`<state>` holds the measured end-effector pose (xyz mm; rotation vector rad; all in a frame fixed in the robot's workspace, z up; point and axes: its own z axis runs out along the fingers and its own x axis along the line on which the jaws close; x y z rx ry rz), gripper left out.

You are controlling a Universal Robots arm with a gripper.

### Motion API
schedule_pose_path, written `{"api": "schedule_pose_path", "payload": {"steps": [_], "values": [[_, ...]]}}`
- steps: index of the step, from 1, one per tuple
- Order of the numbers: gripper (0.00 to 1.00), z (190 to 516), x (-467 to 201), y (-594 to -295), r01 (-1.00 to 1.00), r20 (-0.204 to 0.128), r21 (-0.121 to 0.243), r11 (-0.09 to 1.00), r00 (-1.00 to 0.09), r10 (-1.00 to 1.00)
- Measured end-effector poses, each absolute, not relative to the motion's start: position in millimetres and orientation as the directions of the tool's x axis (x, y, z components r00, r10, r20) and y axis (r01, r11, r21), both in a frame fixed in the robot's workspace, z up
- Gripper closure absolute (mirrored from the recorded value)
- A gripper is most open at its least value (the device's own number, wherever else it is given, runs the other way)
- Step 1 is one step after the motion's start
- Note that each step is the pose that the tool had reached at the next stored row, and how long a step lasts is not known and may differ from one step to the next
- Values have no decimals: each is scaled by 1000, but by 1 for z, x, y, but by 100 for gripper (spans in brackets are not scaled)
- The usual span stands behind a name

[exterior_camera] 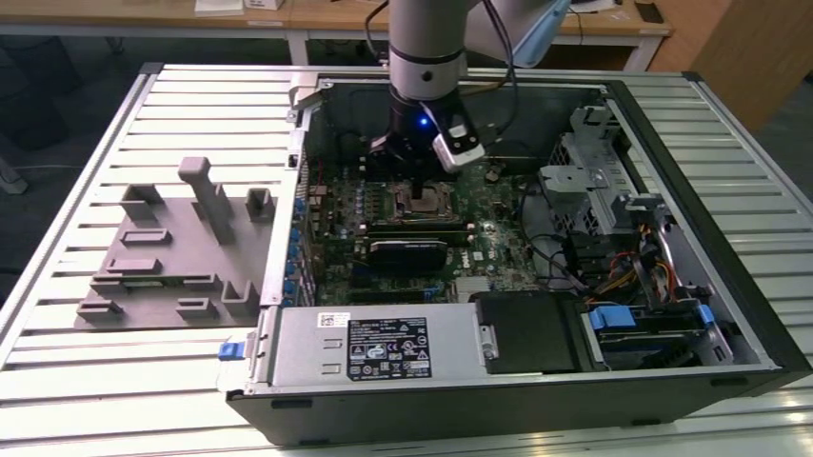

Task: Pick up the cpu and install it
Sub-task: 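Close the cpu cover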

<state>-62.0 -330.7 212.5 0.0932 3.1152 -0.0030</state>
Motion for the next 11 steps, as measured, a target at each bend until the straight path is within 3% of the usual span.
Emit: {"api": "schedule_pose_path", "payload": {"steps": [11], "values": [[89, 209, -72, -330, 60, -25, -1, 998, -998, 60]]}}
